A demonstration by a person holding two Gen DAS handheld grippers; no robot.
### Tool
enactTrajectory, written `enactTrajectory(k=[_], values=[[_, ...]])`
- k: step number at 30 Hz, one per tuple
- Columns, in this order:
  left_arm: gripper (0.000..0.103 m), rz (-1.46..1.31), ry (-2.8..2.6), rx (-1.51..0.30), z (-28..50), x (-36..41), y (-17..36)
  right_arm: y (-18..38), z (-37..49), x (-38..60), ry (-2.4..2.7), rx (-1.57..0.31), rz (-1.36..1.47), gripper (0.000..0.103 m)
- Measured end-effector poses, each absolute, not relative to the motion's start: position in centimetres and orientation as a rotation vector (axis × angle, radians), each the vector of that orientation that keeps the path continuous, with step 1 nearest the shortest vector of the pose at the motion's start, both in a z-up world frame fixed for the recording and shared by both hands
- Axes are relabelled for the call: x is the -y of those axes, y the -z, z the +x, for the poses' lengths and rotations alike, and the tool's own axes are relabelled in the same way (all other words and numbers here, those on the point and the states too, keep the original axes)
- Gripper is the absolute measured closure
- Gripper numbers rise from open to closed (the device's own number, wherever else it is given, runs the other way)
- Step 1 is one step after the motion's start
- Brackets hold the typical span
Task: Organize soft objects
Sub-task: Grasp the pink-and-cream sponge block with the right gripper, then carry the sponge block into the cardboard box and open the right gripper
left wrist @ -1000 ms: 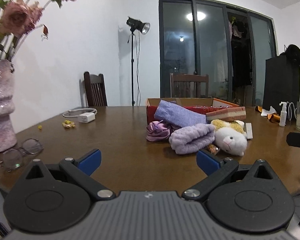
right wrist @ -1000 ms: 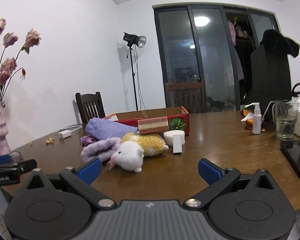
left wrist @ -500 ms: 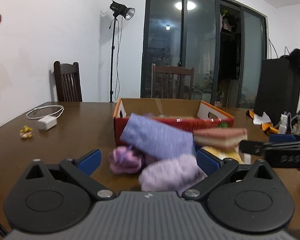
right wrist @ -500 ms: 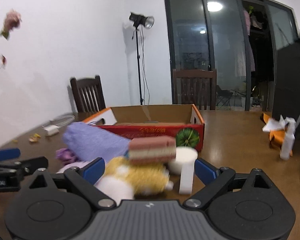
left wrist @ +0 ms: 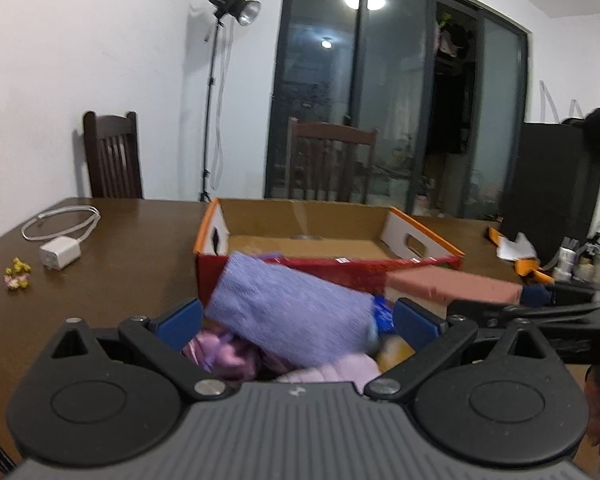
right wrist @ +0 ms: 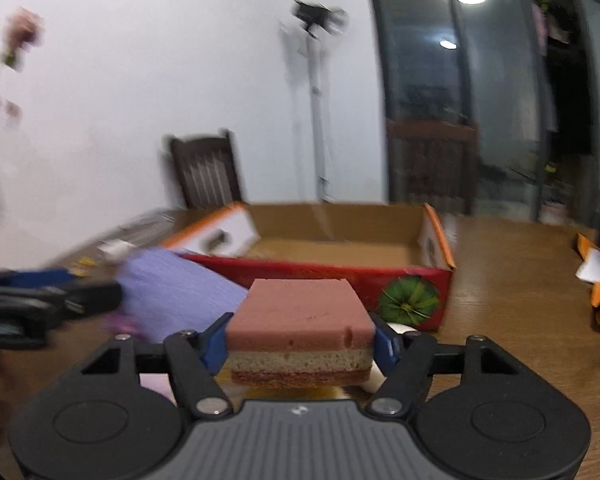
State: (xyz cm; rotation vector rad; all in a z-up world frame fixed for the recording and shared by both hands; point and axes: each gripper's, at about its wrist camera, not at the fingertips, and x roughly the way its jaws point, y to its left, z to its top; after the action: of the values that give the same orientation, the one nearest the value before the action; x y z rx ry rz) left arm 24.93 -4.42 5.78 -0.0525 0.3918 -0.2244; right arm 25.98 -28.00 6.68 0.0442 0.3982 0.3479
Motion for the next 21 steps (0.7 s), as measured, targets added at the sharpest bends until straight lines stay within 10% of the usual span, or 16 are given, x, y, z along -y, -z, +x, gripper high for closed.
enactTrajectory(k=[8, 15, 21], values=[[0.006, -0.209, 0.305, -0.560, 19.9, 1.5, -4.8, -5.4, 16.9, 26.4, -0.706, -0.428, -0.097, 0.035], [0.049, -0.252, 0.339, -0.731, 18.2, 1.6, -1.4, -2.5, 13.1, 23.1, -0.855, -0.480, -0.194, 0.034], [0.053, -0.268, 0.340, -0.735, 17.3, 1.7, -0.9, -2.0, 13.0, 25.2, -0.680, -0.500, -0.194, 0.014]])
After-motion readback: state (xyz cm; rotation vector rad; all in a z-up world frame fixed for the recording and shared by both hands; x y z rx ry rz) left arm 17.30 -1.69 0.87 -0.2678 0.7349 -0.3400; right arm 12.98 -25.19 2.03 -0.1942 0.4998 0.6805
